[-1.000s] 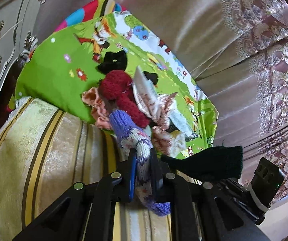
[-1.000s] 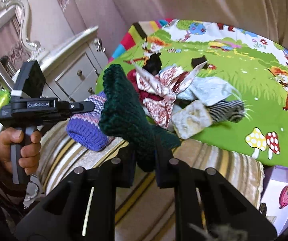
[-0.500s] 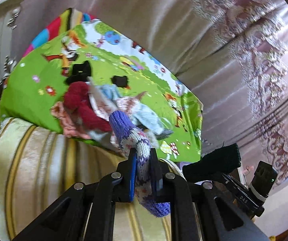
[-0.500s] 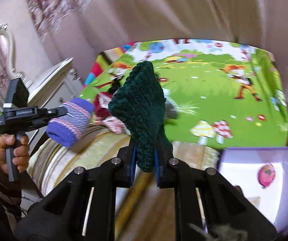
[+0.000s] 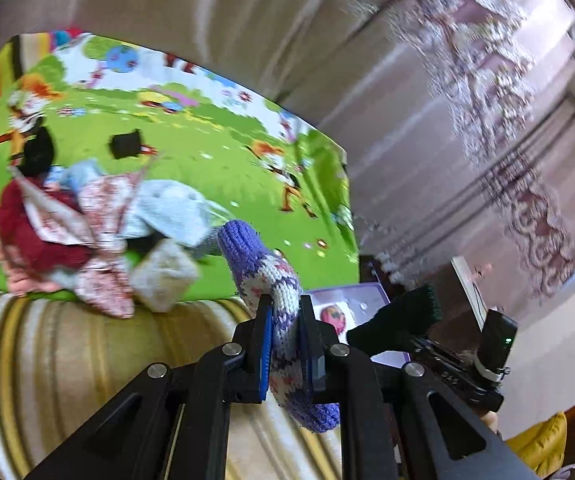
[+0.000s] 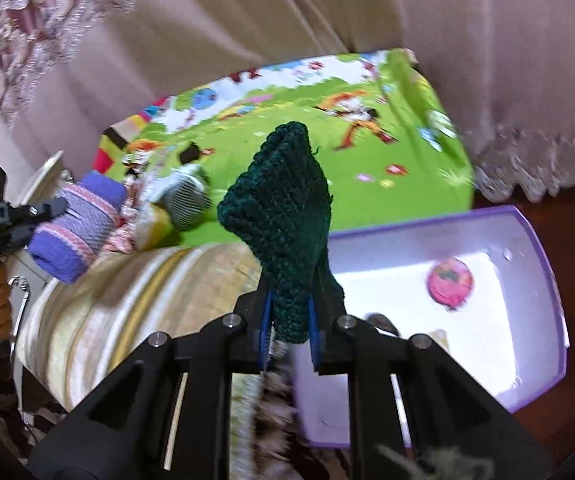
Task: Organize soft objects
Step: 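Carry the sock and the green knit toward the purple-edged box, then lower the green knit into the box with the right tool while the left tool drops the sock in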
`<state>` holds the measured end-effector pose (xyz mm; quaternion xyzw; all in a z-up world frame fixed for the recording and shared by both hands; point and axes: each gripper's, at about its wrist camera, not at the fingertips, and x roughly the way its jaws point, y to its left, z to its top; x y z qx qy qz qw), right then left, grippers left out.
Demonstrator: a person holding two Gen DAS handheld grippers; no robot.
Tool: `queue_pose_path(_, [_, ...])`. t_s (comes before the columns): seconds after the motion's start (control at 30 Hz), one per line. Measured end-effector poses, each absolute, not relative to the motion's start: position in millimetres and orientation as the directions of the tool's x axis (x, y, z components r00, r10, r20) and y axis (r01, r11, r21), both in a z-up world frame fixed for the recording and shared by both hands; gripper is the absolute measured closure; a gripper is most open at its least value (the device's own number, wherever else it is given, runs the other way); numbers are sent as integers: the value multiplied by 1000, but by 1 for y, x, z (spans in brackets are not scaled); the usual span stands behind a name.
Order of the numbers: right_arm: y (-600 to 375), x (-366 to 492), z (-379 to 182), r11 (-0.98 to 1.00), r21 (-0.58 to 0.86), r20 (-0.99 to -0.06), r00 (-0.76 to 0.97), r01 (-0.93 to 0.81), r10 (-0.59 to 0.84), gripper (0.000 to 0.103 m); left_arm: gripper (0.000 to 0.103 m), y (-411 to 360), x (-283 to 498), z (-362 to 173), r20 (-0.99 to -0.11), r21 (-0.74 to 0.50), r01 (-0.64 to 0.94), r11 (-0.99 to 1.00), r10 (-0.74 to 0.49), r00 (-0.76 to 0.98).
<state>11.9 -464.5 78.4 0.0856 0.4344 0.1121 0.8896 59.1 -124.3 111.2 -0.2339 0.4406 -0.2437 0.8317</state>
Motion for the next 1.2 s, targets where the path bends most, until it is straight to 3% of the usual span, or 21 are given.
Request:
queue_pose_path(0.3, [-517,3,48,967,253,-796,571,15,200,85,91,-186,69,107,-640,-592,285,754,-654,402])
queue_pose_path(0.4, [-530,9,38,979,192,-814,568,67,121,85,91,-198,69,104,-648,-587,299,752,-658,383])
queue_pose_path(0.7, [-531,46,14,989,142,-837,540,51,92,82,91,-224,75,98,-673,-573,319,755,-656,343])
queue_pose_path(0.73, [-529,50,11,989,145,-840,533,41,101,79,91,-227,76,97,-676,-571,321,756,-654,339])
queue_pose_path(0.8, [-523,55,6,988,152,-842,526,14,122,59,91,-233,77,95,-683,-565,325,758,-651,332])
queue_pose_path(0.9, [-520,54,5,986,164,-832,536,-2,139,40,91,-242,79,91,-692,-561,331,759,-649,317])
queue_pose_path(1.2, [-550,36,11,976,198,-824,555,95,113,37,91,-287,86,87,-697,-552,400,732,-668,261])
